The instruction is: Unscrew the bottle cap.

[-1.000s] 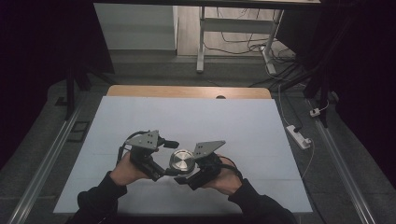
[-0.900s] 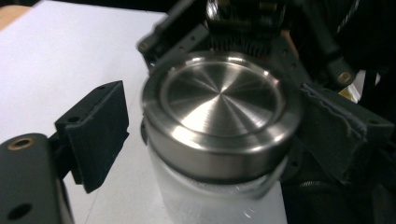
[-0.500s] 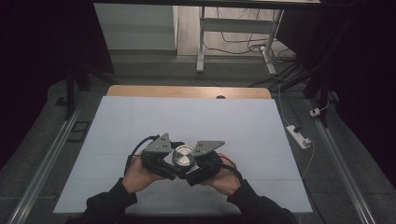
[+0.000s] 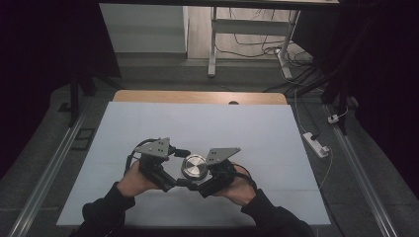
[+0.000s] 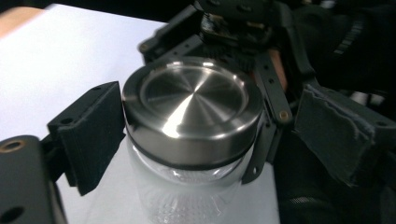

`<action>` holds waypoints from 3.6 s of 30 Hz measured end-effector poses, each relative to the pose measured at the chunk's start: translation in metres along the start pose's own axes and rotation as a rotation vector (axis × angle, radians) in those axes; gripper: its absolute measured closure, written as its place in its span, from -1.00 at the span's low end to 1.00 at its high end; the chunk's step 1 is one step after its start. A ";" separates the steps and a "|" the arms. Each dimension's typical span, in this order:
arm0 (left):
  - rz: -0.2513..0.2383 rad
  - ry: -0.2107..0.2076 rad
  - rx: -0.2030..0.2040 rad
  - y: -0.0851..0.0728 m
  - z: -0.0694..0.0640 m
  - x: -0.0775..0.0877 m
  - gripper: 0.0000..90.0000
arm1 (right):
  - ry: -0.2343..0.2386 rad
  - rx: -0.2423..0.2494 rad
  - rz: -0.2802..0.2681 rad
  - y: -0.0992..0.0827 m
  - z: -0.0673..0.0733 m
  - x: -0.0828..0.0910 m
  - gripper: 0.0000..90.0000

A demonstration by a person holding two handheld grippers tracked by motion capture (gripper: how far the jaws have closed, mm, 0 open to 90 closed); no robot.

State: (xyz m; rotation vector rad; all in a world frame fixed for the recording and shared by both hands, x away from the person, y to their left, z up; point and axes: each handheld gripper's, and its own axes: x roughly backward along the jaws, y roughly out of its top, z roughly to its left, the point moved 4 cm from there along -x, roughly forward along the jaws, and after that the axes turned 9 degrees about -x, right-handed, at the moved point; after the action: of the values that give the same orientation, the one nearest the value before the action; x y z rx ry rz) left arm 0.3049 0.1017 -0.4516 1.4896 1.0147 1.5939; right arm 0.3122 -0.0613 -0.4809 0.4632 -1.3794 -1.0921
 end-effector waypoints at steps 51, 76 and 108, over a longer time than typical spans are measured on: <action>-0.005 0.364 0.096 0.015 -0.006 -0.008 -0.54 | -0.156 -0.070 -0.036 -0.001 -0.021 0.003 -0.67; -0.005 0.307 0.090 0.009 -0.018 -0.010 -0.54 | -0.196 -0.076 -0.030 -0.002 -0.032 0.007 -0.67; -0.018 0.307 0.098 0.005 -0.033 -0.001 -0.54 | -0.269 -0.109 -0.082 0.007 -0.059 0.018 -0.67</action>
State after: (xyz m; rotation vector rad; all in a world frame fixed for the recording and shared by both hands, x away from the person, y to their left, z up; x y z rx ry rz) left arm 0.2719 0.0961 -0.4482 1.3180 1.2886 1.8198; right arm 0.3664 -0.0913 -0.4773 0.3027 -1.5359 -1.3264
